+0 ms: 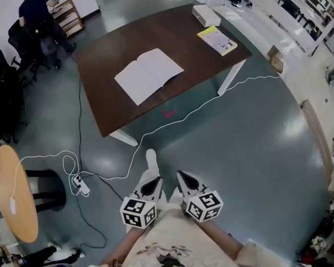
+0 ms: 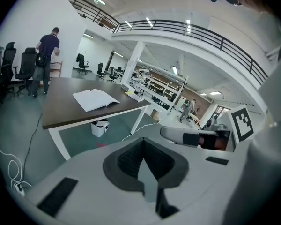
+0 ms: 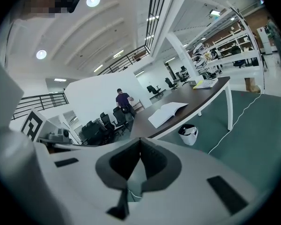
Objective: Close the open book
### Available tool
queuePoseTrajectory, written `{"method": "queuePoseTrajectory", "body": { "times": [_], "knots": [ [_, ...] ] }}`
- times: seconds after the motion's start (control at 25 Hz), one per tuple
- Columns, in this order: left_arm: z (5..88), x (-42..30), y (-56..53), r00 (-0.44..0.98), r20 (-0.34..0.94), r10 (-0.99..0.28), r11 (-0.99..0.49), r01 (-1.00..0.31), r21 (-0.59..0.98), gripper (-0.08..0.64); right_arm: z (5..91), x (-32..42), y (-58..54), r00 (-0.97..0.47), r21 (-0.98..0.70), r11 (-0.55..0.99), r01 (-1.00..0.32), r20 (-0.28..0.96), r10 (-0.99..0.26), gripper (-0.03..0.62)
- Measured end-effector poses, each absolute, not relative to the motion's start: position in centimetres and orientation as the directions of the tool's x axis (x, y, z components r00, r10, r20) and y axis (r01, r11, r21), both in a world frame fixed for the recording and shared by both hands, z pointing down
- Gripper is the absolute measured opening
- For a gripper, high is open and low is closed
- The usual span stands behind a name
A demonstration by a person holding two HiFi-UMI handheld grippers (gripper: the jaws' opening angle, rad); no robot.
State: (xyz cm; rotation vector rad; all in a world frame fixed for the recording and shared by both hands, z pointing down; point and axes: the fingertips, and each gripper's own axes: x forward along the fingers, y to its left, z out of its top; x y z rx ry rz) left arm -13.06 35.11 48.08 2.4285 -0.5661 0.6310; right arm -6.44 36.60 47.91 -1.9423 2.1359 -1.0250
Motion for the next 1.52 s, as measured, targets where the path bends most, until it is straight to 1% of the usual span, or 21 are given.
{"method": "queuePoseTrajectory", "body": {
  "times": [0.2,0.4,0.68,0.84,1.0,1.16,1.24,1.28,1.32,1.52],
  "knots": [
    [49.1,-12.1,26.5,0.808,0.54,-0.236,-0.739,-0.51,0.44,0.005,49.2,-5.0,29.2,-0.162,-0.501,-0.071,-0.862,0.406,-0.9,0.006],
    [48.7,-10.3,17.0,0.828,0.526,-0.193,-0.764,-0.463,0.448,0.005,49.1,-2.6,19.7,-0.109,-0.473,-0.119,-0.873,0.427,-0.898,0.006],
    [47.9,-10.6,6.5,0.848,0.498,-0.18,-0.777,-0.433,0.457,0.005,48.1,-2.4,9.9,-0.072,-0.462,-0.152,-0.874,0.432,-0.899,0.006],
    [48.4,-9.0,4.4,0.857,0.497,-0.139,-0.785,-0.401,0.471,0.005,48.9,-2.0,6.7,-0.127,-0.537,-0.139,-0.832,0.428,-0.895,0.006],
    [49.7,-7.1,4.1,0.859,0.51,-0.044,-0.796,-0.339,0.502,0.005,50.9,-0.4,3.8,-0.167,-0.669,-0.19,-0.719,0.431,-0.887,0.008],
    [50.0,-6.2,2.4,0.847,0.527,-0.071,-0.801,-0.363,0.476,0.005,52.3,1.9,1.4,-0.184,-0.684,-0.193,-0.703,0.437,-0.88,0.011],
    [50.4,-5.2,1.3,0.839,0.538,-0.084,-0.8,-0.379,0.465,0.005,53.2,3.6,0.3,-0.189,-0.698,-0.201,-0.687,0.44,-0.878,0.048],
    [50.5,-4.7,0.8,0.834,0.545,-0.088,-0.799,-0.386,0.461,0.005,53.7,4.3,-0.2,-0.19,-0.702,-0.208,-0.681,0.444,-0.876,0.086],
    [50.6,-4.2,0.4,0.83,0.55,-0.091,-0.798,-0.392,0.458,0.005,54.1,4.9,-0.7,-0.191,-0.701,-0.212,-0.681,0.45,-0.873,0.094],
    [51.4,-1.7,-1.8,0.809,0.576,-0.118,-0.795,-0.425,0.434,0.005,56.2,7.4,-3.1,-0.212,-0.684,-0.205,-0.701,0.474,-0.855,0.094]
  ]
}}
